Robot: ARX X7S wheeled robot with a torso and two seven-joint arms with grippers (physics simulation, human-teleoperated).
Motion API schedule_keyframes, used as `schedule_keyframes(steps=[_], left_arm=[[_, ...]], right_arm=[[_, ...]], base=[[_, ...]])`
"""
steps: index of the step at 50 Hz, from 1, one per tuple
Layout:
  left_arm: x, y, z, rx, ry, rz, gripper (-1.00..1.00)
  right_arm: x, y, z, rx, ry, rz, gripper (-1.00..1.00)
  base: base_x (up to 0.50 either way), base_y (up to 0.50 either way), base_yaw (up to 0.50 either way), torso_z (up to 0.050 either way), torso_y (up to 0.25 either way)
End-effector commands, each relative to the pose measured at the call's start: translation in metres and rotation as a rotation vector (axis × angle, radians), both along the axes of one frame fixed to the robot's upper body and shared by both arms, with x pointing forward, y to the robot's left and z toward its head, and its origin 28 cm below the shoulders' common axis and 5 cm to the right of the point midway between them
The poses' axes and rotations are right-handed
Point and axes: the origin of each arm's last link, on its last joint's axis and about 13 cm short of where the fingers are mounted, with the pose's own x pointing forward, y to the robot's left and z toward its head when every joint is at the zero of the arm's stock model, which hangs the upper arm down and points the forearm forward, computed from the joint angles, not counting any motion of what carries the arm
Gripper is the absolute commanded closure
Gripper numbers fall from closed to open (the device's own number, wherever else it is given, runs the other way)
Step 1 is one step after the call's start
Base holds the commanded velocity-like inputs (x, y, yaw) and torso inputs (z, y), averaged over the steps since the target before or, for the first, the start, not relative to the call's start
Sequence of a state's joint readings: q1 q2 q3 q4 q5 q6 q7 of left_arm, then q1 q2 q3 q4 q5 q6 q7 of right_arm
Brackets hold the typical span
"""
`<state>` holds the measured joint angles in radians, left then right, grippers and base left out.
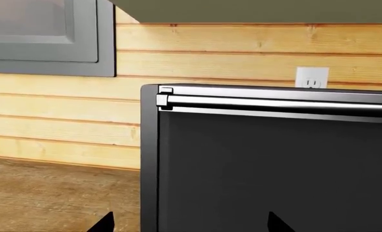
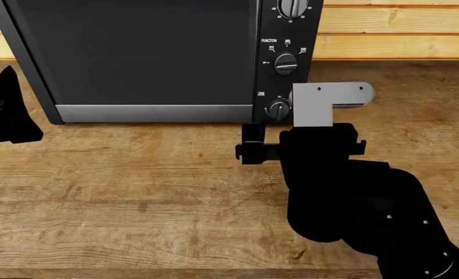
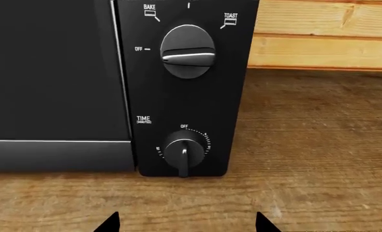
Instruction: Turn on the toaster oven by setting the timer.
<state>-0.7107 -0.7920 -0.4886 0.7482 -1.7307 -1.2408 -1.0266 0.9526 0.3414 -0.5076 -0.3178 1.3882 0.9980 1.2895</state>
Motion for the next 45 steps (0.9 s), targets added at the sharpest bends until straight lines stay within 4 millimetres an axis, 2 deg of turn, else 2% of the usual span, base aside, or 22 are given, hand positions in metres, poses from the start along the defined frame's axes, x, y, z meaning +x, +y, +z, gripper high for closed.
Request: schedule_keyframes(steps=[1, 24, 30, 45], left_arm=[[0.001, -0.001, -0.001, -0.001, 0.001, 0.0, -1.0], [0.0, 0.0, -0.001, -0.005, 0.005, -0.004, -1.0], [-0.001, 0.0, -0.001, -0.005, 0.006, -0.004, -1.0], [0.001, 0.0, -0.001, -0.008, 0.007, -0.005, -1.0]], right_arm=[[0.005, 0.0, -0.004, -0.006, 0.008, -0.016, -1.0], [0.017, 0.006, -0.007, -0.011, 0.016, 0.004, -1.0], [0.014, 0.006, -0.008, -0.008, 0.022, 0.004, -1.0], [0.025, 0.006, -0.012, -0.003, 0.031, -0.019, -1.0]], base=[[0.0, 0.0, 0.0, 0.0, 0.0], [0.0, 0.0, 0.0, 0.0, 0.0], [0.0, 0.0, 0.0, 0.0, 0.0], [0.0, 0.0, 0.0, 0.0, 0.0]])
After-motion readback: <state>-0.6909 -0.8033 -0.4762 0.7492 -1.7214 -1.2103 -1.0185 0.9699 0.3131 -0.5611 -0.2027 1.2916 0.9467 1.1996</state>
